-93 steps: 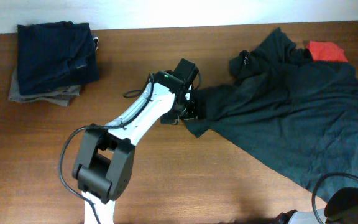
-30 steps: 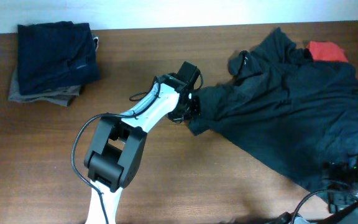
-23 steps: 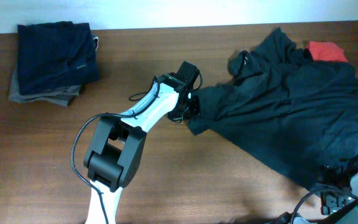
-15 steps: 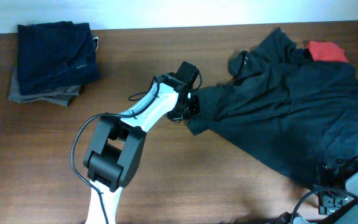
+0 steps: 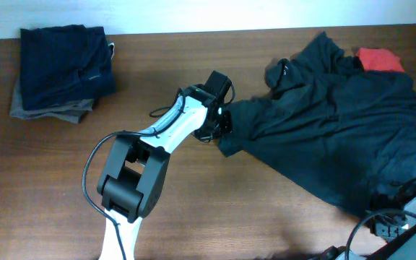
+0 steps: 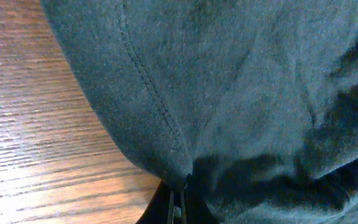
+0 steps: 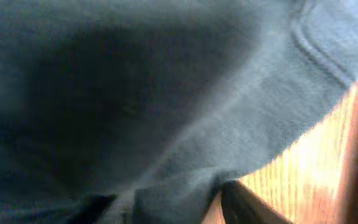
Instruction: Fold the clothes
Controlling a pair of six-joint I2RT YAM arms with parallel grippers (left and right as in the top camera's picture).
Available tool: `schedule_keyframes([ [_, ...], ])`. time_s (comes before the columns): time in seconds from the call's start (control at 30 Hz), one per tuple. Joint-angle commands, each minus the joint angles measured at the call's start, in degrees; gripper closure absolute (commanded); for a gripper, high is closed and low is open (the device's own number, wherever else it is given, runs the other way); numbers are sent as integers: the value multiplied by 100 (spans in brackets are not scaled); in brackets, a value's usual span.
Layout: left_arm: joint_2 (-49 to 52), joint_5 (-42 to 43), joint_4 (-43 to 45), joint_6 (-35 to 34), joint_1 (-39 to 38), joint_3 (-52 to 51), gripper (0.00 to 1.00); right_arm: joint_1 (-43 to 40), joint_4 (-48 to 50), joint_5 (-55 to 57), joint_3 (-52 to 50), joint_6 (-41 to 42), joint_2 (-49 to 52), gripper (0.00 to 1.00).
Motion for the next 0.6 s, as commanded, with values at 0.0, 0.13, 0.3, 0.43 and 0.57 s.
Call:
schedule_keyframes([
  [0.0, 103, -15, -31, 260, 52, 76, 99, -39, 61, 457, -155, 70, 306, 71],
  [0.13, 101, -20, -289, 337, 52, 396, 99, -39, 31, 457, -96, 68, 247, 79],
  [0.3, 101, -46, -638, 573, 52, 887, 99, -39, -387, 459, 269, 63, 118, 87],
  [0.43, 101, -46, -721, 699, 52, 1126, 99, -39, -852, 476, 693, 42, -50, 87],
  [0.57, 101, -48, -726, 699, 52, 1156, 99, -39, -1226, 476, 1012, 22, -142, 96],
])
